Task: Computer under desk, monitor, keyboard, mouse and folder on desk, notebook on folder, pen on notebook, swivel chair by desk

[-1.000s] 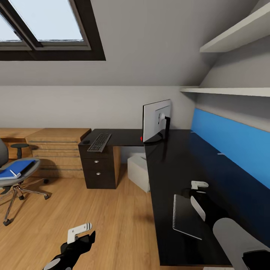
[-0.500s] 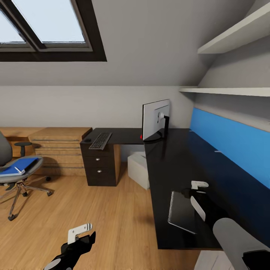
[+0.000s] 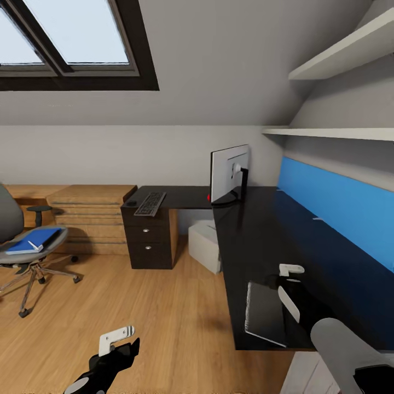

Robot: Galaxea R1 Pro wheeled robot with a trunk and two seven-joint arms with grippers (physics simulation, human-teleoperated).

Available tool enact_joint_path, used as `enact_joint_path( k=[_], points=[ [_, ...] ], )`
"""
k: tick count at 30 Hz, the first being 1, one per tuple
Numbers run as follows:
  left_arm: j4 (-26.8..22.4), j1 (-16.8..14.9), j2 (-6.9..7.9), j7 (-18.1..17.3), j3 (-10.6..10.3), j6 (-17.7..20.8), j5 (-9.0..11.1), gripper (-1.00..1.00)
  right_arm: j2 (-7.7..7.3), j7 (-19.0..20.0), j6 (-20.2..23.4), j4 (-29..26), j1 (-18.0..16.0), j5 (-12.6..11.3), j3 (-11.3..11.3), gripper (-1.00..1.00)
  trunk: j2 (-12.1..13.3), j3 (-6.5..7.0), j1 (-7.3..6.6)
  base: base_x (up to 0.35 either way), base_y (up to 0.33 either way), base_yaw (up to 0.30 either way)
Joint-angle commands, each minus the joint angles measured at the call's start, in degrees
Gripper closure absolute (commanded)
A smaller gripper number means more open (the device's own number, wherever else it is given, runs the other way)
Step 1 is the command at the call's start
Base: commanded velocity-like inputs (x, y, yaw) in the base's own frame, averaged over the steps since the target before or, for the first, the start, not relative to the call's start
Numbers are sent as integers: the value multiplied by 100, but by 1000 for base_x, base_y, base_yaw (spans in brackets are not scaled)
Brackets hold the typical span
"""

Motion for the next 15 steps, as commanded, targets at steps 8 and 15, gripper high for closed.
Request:
enact_joint_path(
  k=[8, 15],
  points=[
    [-9, -1, -3, 38, 2, 19, 61, -100, -7, -31, 57, 151, 3, -104, 53, -100, -2, -6, -1, -193, 103, 0],
    [-9, -1, -3, 38, 3, 19, 61, -100, -7, -31, 57, 151, 2, -104, 53, -100, -2, -6, -1, -126, 19, 0]
  ],
)
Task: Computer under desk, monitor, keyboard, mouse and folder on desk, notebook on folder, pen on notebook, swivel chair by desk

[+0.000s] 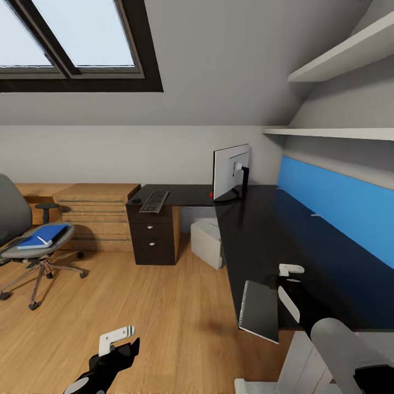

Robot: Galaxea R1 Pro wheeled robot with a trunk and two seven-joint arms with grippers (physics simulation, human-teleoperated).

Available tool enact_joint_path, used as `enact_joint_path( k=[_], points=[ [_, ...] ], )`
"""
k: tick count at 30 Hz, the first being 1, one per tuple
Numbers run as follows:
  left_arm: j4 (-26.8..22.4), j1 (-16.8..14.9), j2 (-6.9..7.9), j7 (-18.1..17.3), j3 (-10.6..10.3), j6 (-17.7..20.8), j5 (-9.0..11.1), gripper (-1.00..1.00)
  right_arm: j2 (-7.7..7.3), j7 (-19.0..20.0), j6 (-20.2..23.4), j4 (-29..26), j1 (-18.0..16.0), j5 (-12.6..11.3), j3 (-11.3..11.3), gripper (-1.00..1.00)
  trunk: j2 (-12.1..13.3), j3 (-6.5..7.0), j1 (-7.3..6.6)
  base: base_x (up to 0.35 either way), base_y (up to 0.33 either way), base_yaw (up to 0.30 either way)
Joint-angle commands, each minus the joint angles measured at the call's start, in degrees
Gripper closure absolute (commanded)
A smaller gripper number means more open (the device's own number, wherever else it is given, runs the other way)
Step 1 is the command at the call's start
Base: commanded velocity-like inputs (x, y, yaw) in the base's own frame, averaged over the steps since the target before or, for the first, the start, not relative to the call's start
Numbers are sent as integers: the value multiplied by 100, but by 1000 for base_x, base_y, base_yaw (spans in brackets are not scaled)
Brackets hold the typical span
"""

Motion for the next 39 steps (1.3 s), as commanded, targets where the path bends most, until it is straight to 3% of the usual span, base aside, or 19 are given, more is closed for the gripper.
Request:
enact_joint_path(
  k=[1, 27, 35, 39],
  points=[
    [-10, -1, -3, 38, 4, 20, 61, -100, -8, -37, 60, 154, 1, -82, 52, -100, -3, -6, -1, -110, 5, 0],
    [-8, -1, -3, 38, 1, 29, 70, -100, -19, -29, 56, 147, 3, -82, 43, -100, -3, -6, -1, -42, 1, 0],
    [-5, -1, -5, 38, 1, 29, 65, -100, -34, -21, 4, 123, 1, -90, 5, -100, 318, 137, -177, 0, 0, 0],
    [20, -1, -6, 38, -10, 29, 63, -100, -70, -20, -10, 28, 5, -91, -164, -100, 479, 209, -265, 0, 0, 0]
  ],
)
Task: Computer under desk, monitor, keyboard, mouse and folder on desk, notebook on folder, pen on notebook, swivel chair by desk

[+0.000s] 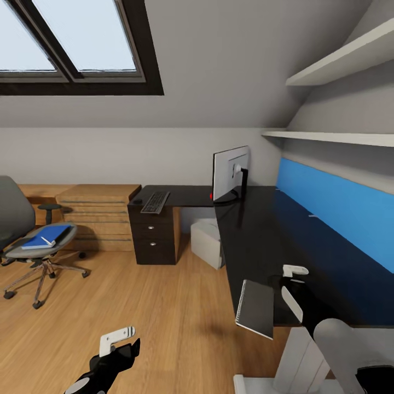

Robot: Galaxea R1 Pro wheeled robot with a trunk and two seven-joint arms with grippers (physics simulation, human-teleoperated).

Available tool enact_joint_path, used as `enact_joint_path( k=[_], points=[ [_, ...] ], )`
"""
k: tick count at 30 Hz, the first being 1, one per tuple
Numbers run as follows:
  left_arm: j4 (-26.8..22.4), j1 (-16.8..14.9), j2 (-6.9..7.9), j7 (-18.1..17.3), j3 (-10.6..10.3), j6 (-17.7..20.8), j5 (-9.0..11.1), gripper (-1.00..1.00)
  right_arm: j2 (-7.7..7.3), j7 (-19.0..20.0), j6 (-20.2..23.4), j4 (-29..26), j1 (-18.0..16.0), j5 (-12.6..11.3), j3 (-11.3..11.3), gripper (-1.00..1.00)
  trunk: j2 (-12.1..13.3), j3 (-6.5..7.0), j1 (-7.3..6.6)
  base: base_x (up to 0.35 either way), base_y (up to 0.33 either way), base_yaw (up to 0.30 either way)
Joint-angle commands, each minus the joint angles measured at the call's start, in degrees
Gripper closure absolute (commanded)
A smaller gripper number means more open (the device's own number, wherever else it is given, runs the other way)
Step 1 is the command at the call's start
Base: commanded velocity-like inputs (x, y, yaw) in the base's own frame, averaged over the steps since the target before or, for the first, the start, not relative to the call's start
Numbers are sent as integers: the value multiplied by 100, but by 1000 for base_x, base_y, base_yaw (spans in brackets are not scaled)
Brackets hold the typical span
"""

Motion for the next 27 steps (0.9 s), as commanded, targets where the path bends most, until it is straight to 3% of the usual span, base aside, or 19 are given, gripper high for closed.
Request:
enact_joint_path(
  k=[1, 5, 10, 16, 19, 25, 26, 27],
  points=[
    [5, -1, -3, 37, -4, 20, 60, -100, -15, -48, 28, -56, 1, -59, 11, -100, 39, 13, -22, 0, 0, 0],
    [63, -1, -1, 37, -46, 20, 57, -100, -36, -52, 54, -582, 55, -54, -102, -100, 199, 85, -110, 0, 0, 0],
    [81, -1, -1, 42, -71, 12, 50, -100, -35, -238, 212, -1782, 682, -54, -143, -100, 400, 175, -220, 0, 0, 0],
    [84, -1, 0, 45, -126, 11, 44, -100, -24, -330, 495, -2596, 1077, -71, -150, -100, 640, 283, -352, 0, 0, 0],
    [85, -1, 0, 46, -140, 11, 41, -100, 9, -355, 559, -3202, 1452, -196, -134, -100, 760, 336, -418, 0, 0, 0],
    [85, -1, 0, 30, -151, 11, 44, -100, 173, -362, 589, -3765, 1816, -395, -123, -100, 760, 336, -418, 0, 0, 0],
    [85, -1, 0, 23, -152, 0, 48, -100, 258, -354, 584, -4041, 1951, -803, -127, -100, 760, 336, -418, 0, 0, 0],
    [85, -1, 1, 22, -152, -3, 48, -100, 263, -353, 585, -4059, 1964, -840, -129, -100, 760, 336, -418, 0, 0, 0]
  ],
)
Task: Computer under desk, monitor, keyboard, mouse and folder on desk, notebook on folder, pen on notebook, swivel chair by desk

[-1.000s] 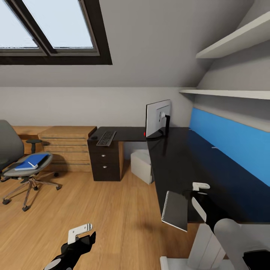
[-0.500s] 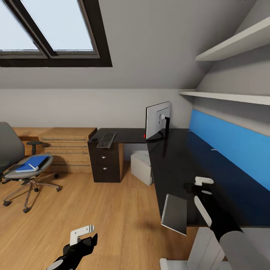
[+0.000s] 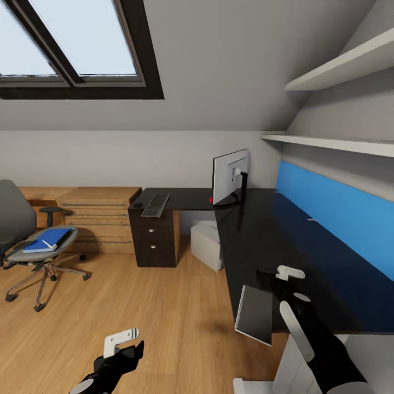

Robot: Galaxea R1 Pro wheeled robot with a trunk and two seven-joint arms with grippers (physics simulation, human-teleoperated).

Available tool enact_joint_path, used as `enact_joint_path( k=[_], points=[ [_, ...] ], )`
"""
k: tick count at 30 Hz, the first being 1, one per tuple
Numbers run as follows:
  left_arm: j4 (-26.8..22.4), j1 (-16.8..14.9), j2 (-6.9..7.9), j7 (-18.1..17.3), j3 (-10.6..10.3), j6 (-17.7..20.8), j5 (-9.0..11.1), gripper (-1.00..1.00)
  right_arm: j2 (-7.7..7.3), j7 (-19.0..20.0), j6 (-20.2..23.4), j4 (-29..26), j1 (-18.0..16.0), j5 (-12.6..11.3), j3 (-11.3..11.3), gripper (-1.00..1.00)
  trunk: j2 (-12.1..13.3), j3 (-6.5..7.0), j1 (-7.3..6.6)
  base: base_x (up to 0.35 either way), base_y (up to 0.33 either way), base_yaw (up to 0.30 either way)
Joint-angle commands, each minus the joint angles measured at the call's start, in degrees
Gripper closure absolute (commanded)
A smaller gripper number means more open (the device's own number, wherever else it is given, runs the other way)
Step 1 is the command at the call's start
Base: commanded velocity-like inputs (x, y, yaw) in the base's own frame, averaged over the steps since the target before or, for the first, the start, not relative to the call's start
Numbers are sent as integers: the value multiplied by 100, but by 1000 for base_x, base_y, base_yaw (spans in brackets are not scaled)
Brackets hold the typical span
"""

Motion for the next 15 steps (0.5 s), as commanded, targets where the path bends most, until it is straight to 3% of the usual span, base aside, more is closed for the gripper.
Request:
enact_joint_path(
  k=[1, 7, 8, 12, 15],
  points=[
    [-9, -1, 3, 48, -6, 12, 61, -100, -7, -53, 16, -38, 15, -117, 18, -100, -3, -5, 0, -36, 0, 0],
    [-9, -1, 7, 55, -7, 13, 61, -100, -6, -36, 17, -72, 50, -630, 9, -100, -3, -5, 0, -290, 0, 0],
    [-9, -1, 7, 57, -6, 13, 59, -100, -91, -1, 9, -63, 55, -1112, -1, -100, -3, -5, 0, -336, 0, 0],
    [-9, -1, 7, 57, -5, 13, 55, -100, -113, 67, 13, -55, 56, -1170, -2, -100, -3, -5, 0, -336, 0, 0],
    [-9, -1, 7, 57, -7, 13, 54, -100, -128, 131, 16, -38, 57, -1389, -6, -100, -3, -5, 0, -336, 0, 0]
  ],
)
